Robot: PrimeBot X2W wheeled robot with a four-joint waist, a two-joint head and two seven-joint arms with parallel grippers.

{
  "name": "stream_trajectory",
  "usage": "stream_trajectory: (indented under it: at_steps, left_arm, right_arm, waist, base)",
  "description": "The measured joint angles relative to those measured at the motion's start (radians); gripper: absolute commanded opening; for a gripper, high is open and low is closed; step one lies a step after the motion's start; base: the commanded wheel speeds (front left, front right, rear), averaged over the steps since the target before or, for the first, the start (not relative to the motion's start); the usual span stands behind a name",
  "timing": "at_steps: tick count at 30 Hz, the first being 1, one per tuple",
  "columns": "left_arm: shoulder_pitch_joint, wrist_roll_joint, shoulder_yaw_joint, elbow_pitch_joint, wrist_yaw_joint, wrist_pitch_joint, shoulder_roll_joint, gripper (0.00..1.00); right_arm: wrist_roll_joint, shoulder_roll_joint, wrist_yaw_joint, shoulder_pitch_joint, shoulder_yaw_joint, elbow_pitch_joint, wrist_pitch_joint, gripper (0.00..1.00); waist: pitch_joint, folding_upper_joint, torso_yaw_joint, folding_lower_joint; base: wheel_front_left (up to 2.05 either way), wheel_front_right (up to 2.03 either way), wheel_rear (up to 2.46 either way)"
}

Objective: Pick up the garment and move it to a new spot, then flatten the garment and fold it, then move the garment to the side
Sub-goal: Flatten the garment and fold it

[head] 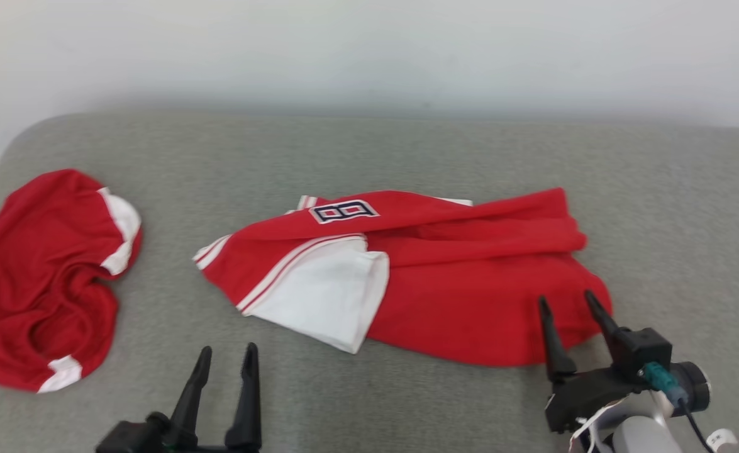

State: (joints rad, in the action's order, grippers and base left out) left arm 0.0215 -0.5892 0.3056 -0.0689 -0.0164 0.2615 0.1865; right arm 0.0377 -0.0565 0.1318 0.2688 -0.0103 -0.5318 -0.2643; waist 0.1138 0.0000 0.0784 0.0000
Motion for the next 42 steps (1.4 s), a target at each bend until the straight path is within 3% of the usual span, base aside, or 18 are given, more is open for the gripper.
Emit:
stream_trajectory:
  at_steps: [8, 15, 17, 23, 33, 42]
  left_arm:
    - [-0.061, 0.225, 0.012, 0.048, 0.01, 0.0, -0.017, 1.0]
    - [-0.079, 0.26, -0.003, 0.048, 0.039, 0.0, -0.036, 1.0]
    - [-0.079, 0.276, -0.008, 0.047, 0.048, 0.0, -0.041, 1.0]
    - [-0.08, 0.289, -0.03, 0.038, 0.066, 0.0, -0.054, 1.0]
    - [-0.087, 0.303, -0.052, 0.008, 0.079, 0.0, -0.078, 1.0]
    - [-0.089, 0.315, -0.074, 0.003, 0.089, 0.001, -0.089, 1.0]
  right_arm:
    - [-0.088, -0.014, 0.0, 0.092, 0.132, -0.206, 0.0, 1.0]
    - [-0.173, -0.015, 0.0, 0.18, 0.221, -0.412, 0.002, 1.0]
    - [-0.193, -0.014, 0.0, 0.201, 0.226, -0.463, 0.001, 0.0]
    - [-0.233, -0.009, 0.0, 0.236, 0.226, -0.515, -0.002, 0.0]
    - [-0.177, 0.003, 0.0, -0.01, 0.105, -0.257, -0.002, 0.0]
    - [-0.143, 0.002, 0.0, -0.188, 0.051, -0.123, -0.007, 0.0]
  waist:
    - [-0.01, 0.0, 0.099, 0.0]
    - [-0.009, 0.0, 0.141, 0.0]
    - [-0.004, 0.0, 0.143, 0.0]
    - [-0.004, 0.0, 0.12, 0.0]
    - [-0.017, -0.0001, 0.043, 0.0]
    - [-0.022, -0.0001, -0.033, -0.0001]
  base:
    - [0.0, 0.0, 0.0]
    - [0.0, 0.0, 0.0]
    - [0.0, 0.0, 0.0]
    - [0.0, 0.0, 0.0]
    - [0.0, 0.0, 0.0]
    - [0.0, 0.0, 0.0]
